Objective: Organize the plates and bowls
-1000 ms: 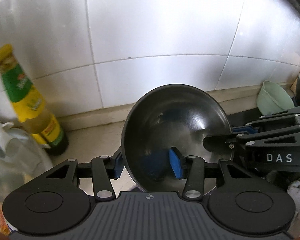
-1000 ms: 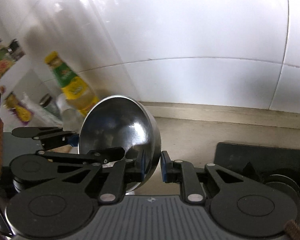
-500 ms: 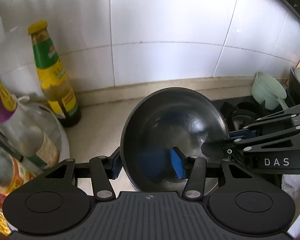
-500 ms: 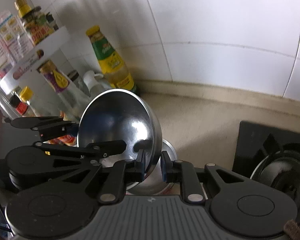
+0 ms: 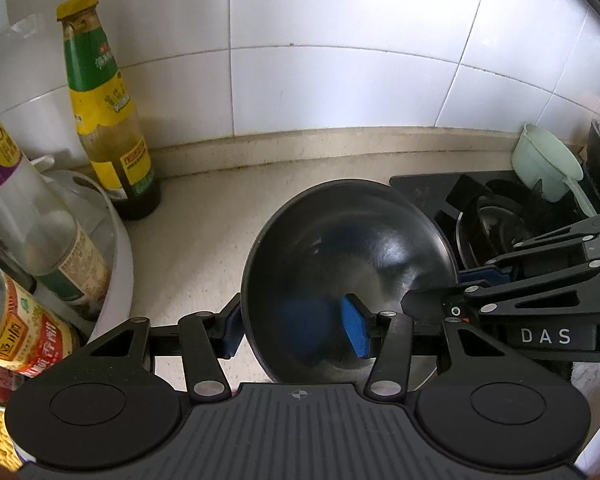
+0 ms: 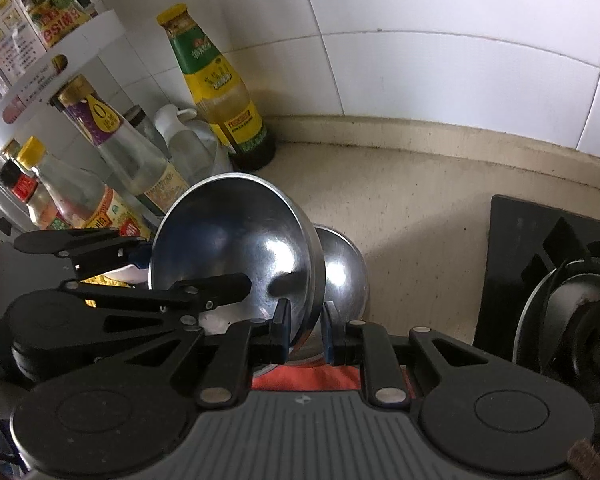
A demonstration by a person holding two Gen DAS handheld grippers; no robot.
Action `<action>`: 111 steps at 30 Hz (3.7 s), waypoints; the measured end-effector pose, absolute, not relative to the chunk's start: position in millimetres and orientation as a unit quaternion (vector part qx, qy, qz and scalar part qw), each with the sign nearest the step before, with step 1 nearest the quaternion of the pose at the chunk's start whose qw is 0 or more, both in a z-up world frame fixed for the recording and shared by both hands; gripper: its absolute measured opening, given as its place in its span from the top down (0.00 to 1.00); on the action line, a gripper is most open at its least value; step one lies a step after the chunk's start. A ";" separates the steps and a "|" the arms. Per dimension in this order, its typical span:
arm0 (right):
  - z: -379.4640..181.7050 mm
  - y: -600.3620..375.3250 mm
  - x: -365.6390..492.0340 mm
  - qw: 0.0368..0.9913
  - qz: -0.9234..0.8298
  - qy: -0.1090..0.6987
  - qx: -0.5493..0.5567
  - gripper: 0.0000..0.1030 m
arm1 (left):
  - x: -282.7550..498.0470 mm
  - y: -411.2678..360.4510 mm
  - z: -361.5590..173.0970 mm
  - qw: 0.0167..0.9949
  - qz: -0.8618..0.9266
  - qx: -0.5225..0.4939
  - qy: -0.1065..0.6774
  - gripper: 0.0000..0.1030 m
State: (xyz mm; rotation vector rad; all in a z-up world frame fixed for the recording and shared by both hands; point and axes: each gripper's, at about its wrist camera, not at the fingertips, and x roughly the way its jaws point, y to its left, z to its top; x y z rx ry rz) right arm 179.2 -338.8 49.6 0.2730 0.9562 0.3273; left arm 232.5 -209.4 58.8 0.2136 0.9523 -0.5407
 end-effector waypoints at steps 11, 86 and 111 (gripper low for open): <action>43.1 -335.7 189.9 0.858 0.158 0.472 0.126 0.85 | 237.5 -209.6 50.4 0.845 -0.251 0.106 0.460 0.43; 46.1 -306.1 204.9 0.875 0.123 0.467 0.028 0.77 | 232.1 -214.0 45.8 0.872 -0.245 0.188 0.380 0.24; 35.9 -306.3 217.1 0.878 0.108 0.465 0.025 0.59 | 204.9 -178.3 47.0 0.876 -0.246 0.187 0.370 0.15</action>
